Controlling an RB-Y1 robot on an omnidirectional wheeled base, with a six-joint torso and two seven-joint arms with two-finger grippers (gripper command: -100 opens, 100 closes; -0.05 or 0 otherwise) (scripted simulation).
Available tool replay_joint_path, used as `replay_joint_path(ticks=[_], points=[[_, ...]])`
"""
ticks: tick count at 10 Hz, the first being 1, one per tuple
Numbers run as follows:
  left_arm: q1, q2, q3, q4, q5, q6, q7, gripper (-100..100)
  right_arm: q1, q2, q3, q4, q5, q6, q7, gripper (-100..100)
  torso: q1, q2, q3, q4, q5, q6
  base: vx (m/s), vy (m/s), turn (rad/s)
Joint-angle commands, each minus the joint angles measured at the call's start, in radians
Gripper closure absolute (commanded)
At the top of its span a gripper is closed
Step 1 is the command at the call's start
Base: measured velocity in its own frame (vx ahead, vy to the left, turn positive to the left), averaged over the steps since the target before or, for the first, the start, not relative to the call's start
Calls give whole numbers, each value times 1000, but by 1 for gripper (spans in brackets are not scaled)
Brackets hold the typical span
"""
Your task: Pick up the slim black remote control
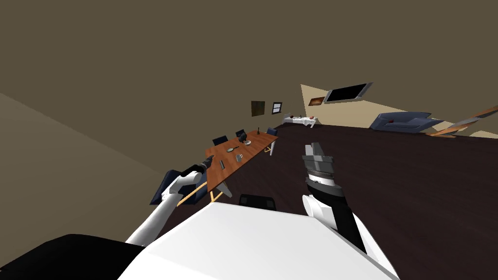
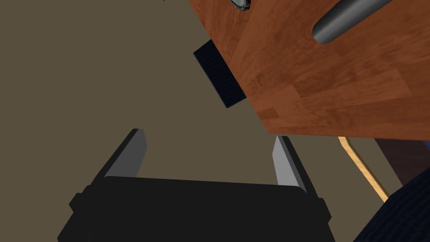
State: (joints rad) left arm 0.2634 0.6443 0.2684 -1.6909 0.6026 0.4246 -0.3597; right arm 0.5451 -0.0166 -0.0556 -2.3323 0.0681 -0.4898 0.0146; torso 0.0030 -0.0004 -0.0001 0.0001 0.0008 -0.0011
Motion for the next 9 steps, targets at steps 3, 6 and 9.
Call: replay_joint_path(ticks=[3,6,9], points=[[-48,33,-24,110,59,91,-59,-100,0,0,0,0,0,0,0,0,0,0,0,0,0,0,-9,28,-163],[-70,51,-38,172,89,165,-87,-100,0,0,0,0,0,0,0,0,0,-1,-1,0,0,1,-5,28,-145],[-114,83,-72,269,145,244,-145,-100,0,0,0,0,0,0,0,0,1,-1,-1,0,0,-1,0,36,-172]])
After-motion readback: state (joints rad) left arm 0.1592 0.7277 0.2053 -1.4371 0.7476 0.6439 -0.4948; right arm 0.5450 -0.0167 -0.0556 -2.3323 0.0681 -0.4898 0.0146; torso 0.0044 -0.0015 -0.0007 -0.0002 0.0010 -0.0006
